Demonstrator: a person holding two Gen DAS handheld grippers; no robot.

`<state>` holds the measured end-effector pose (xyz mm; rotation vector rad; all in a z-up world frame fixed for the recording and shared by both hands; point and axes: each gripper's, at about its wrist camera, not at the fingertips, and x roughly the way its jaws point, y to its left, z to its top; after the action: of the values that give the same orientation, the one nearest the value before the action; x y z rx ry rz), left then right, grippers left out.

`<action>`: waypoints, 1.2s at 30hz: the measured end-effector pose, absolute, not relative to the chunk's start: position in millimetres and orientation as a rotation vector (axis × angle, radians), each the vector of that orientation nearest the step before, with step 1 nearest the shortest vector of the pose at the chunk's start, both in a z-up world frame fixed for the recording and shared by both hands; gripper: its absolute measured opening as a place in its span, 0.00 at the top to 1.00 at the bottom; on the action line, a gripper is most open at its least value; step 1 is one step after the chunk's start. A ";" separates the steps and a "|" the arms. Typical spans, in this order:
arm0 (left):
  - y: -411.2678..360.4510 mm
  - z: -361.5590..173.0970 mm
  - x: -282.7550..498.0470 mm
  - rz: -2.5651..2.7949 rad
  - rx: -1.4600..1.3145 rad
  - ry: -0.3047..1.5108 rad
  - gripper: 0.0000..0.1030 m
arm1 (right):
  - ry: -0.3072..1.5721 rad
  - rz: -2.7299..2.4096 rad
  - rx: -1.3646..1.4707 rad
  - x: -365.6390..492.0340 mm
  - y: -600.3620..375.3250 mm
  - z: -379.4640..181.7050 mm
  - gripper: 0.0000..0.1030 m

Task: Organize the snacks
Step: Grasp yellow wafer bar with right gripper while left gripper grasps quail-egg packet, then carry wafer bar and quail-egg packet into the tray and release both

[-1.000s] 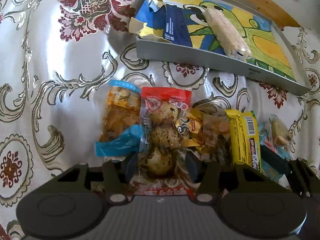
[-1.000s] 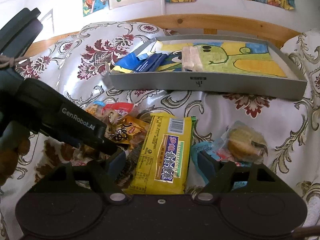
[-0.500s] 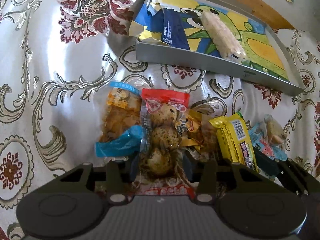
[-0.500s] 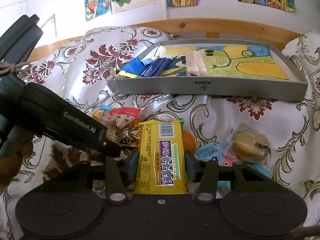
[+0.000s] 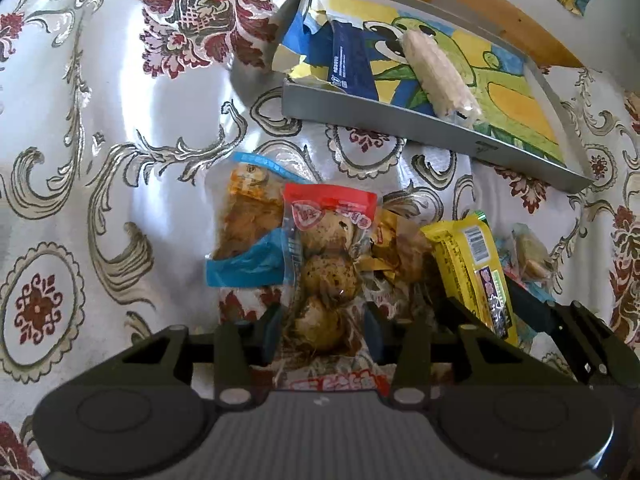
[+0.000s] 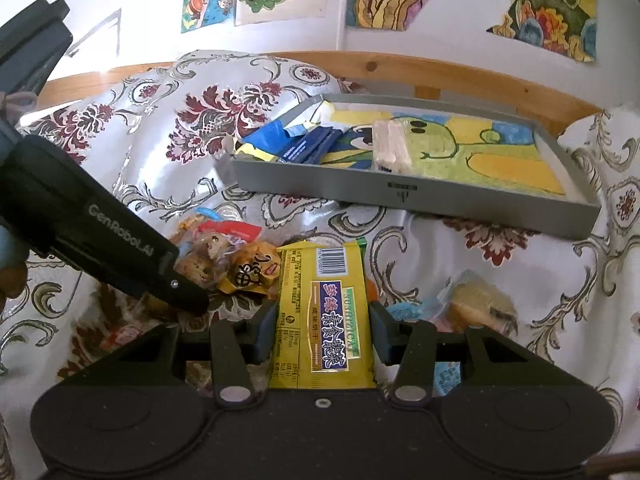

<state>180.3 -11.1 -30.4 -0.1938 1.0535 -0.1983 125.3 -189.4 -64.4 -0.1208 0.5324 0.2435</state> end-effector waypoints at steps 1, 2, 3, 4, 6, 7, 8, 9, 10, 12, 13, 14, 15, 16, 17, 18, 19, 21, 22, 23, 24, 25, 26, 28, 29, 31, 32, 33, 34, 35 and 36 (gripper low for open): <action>-10.5 -29.4 178.8 -0.202 -0.198 1.055 0.56 | 0.528 0.243 -0.125 124.5 -189.3 -63.3 0.52; -10.3 -28.2 176.8 -0.205 -0.200 1.055 0.56 | 0.524 0.242 -0.129 123.8 -189.1 -62.0 0.52; -10.0 -26.6 174.9 -0.208 -0.199 1.051 0.56 | 0.522 0.242 -0.132 123.2 -189.0 -61.2 0.52; -9.7 -25.0 172.9 -0.210 -0.201 1.047 0.56 | 0.519 0.241 -0.134 123.1 -188.9 -60.4 0.52; -9.0 -21.5 170.1 -0.213 -0.206 1.041 0.56 | 0.512 0.239 -0.137 122.1 -189.3 -58.7 0.52; -8.9 -20.0 169.2 -0.214 -0.212 1.042 0.56 | 0.506 0.238 -0.138 121.3 -189.6 -57.4 0.52; -8.6 -18.6 168.4 -0.216 -0.217 1.042 0.56 | 0.497 0.236 -0.141 120.4 -189.6 -55.5 0.52; -8.7 -17.1 167.6 -0.215 -0.218 1.041 0.56 | 0.488 0.235 -0.143 119.7 -189.9 -53.7 0.52; -8.9 -15.4 166.9 -0.216 -0.216 1.036 0.56 | 0.480 0.234 -0.143 119.1 -190.5 -51.7 0.52; -8.2 -11.0 165.3 -0.220 -0.217 1.022 0.56 | 0.466 0.230 -0.140 118.1 -192.7 -47.8 0.52; -8.1 -8.3 165.4 -0.224 -0.219 1.013 0.56 | 0.458 0.227 -0.139 117.6 -194.0 -46.2 0.52; -8.6 -5.7 166.2 -0.226 -0.219 1.006 0.56 | 0.449 0.222 -0.140 117.3 -195.6 -44.3 0.52; -9.7 -3.0 167.1 -0.229 -0.218 0.998 0.56 | 0.443 0.215 -0.136 117.8 -197.7 -42.2 0.52; -11.0 -0.7 168.6 -0.232 -0.216 0.990 0.56 | 0.437 0.207 -0.125 118.6 -200.7 -39.9 0.52; -11.7 1.7 169.9 -0.236 -0.216 0.980 0.56 | 0.431 0.202 -0.113 119.7 -203.7 -37.8 0.52; -12.6 3.9 171.7 -0.238 -0.217 0.971 0.56 | 0.425 0.195 -0.107 120.3 -206.0 -35.7 0.52; -13.6 5.6 174.1 -0.243 -0.221 0.961 0.56 | 0.417 0.186 -0.104 121.0 -208.6 -33.3 0.52; -15.3 7.4 180.4 -0.253 -0.225 0.946 0.56 | 0.403 0.173 -0.098 122.6 -213.0 -29.3 0.52; -17.2 8.7 183.5 -0.258 -0.225 0.940 0.56 | 0.396 0.167 -0.093 123.6 -215.0 -27.7 0.52; -19.5 9.9 187.7 -0.265 -0.225 0.932 0.56 | 0.390 0.160 -0.087 125.5 -216.4 -25.9 0.52; -21.5 11.5 192.0 -0.271 -0.224 0.923 0.56 | 0.388 0.154 -0.075 128.6 -217.9 -24.3 0.52; -23.6 13.2 196.4 -0.277 -0.221 0.912 0.56 | 0.387 0.152 -0.063 131.7 -219.1 -22.8 0.52; -25.1 15.3 200.1 -0.280 -0.220 0.902 0.56 | 0.381 0.149 -0.060 135.1 -220.1 -21.4 0.52; -27.0 20.8 210.6 -0.287 -0.227 0.876 0.56 | 0.370 0.140 -0.068 140.9 -220.9 -18.8 0.52; -27.9 23.7 215.7 -0.290 -0.229 0.863 0.56 | 0.366 0.136 -0.063 145.1 -222.7 -16.8 0.52; -30.1 28.6 225.7 -0.295 -0.222 0.839 0.56 | 0.358 0.127 -0.053 153.9 -225.6 -13.2 0.52; -31.5 31.0 231.5 -0.297 -0.219 0.825 0.56 | 0.352 0.122 -0.046 161.2 -226.7 -10.6 0.52; -32.3 33.1 236.4 -0.298 -0.218 0.813 0.56 | 0.348 0.117 -0.041 167.8 -227.4 -8.5 0.52; -33.1 35.2 243.0 -0.295 -0.224 0.798 0.56 | 0.344 0.111 -0.037 176.0 -227.9 -5.7 0.52; -33.1 36.4 248.3 -0.290 -0.238 0.785 0.56 | 0.341 0.106 -0.032 182.9 -228.0 -3.0 0.52; -32.8 37.1 254.7 -0.284 -0.259 0.773 0.56 | 0.336 0.101 -0.022 190.9 -228.3 0.2 0.52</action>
<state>254.7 -32.8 37.1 -0.2593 0.7726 -0.2835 190.9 -228.3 0.2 -0.0220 0.3363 0.1015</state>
